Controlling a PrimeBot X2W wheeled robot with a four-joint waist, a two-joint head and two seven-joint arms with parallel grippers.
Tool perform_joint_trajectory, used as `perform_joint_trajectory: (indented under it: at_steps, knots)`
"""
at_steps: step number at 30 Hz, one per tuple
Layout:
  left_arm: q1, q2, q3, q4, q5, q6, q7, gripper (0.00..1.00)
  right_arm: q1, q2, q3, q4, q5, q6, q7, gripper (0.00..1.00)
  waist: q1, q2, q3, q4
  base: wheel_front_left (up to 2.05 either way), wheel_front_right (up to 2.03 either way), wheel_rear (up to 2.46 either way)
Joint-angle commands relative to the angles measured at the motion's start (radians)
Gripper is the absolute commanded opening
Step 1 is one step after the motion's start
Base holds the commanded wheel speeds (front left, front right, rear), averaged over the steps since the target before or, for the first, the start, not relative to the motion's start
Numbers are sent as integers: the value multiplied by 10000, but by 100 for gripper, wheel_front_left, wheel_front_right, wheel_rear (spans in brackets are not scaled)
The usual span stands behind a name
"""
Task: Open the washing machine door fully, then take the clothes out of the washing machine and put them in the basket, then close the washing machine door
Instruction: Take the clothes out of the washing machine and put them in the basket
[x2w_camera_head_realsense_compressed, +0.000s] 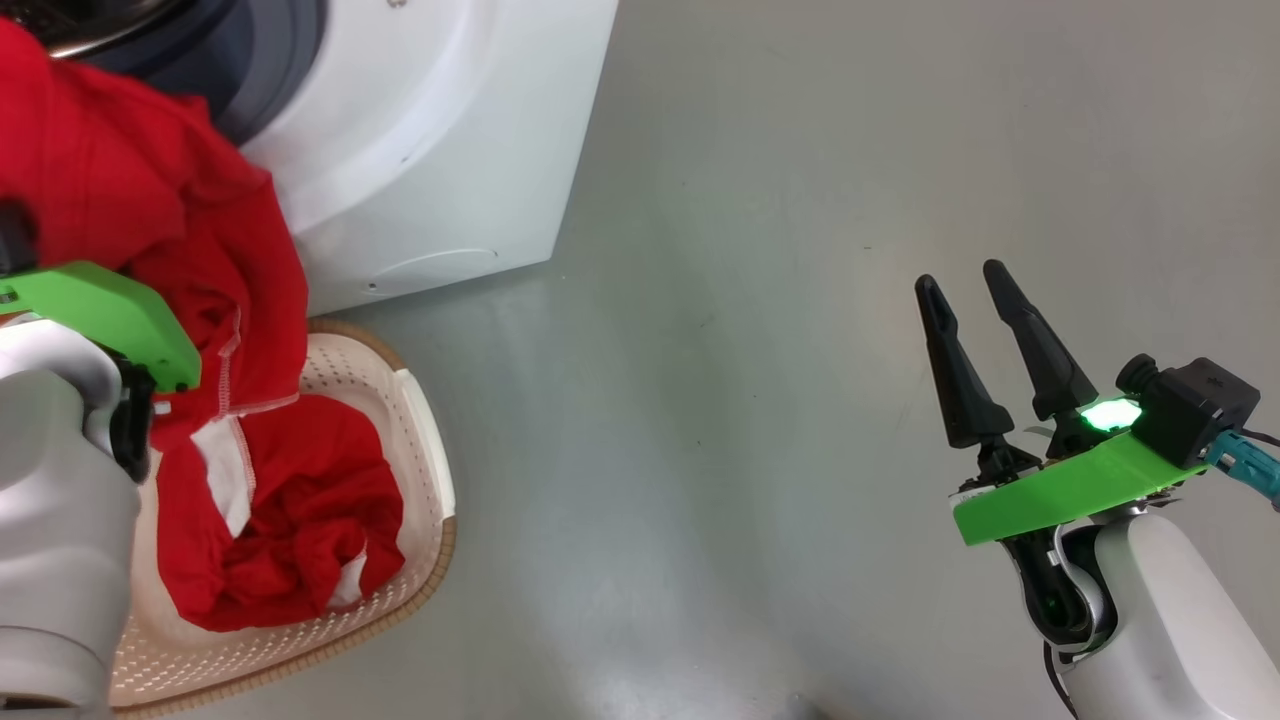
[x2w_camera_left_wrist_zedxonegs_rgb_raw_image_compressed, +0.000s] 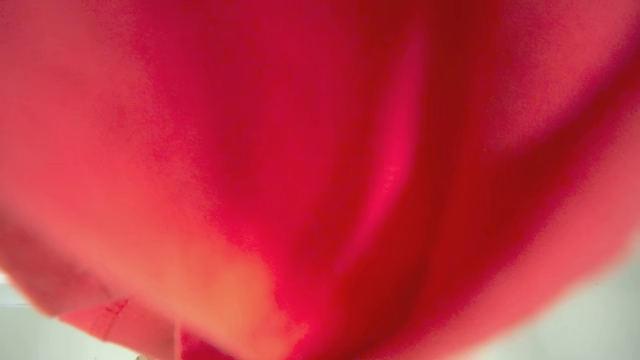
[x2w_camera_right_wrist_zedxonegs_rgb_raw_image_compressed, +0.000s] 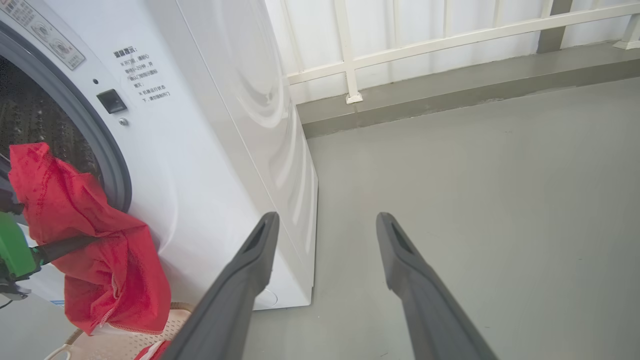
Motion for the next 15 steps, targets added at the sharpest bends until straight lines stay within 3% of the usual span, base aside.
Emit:
perform_joint_trajectory:
  at_steps: [1, 15]
  knots:
    - [-128, 417, 109, -249, -96, -21, -197, 0, 36, -85, 130, -211, -4, 16, -49, 100, 0, 0, -37, 46, 0, 0, 0]
    - [865, 159, -479, -502, -257, -282, -687, 0, 269, -185, 184, -119, -16, 16, -49, 100, 0, 0, -555, 337, 0, 0, 0]
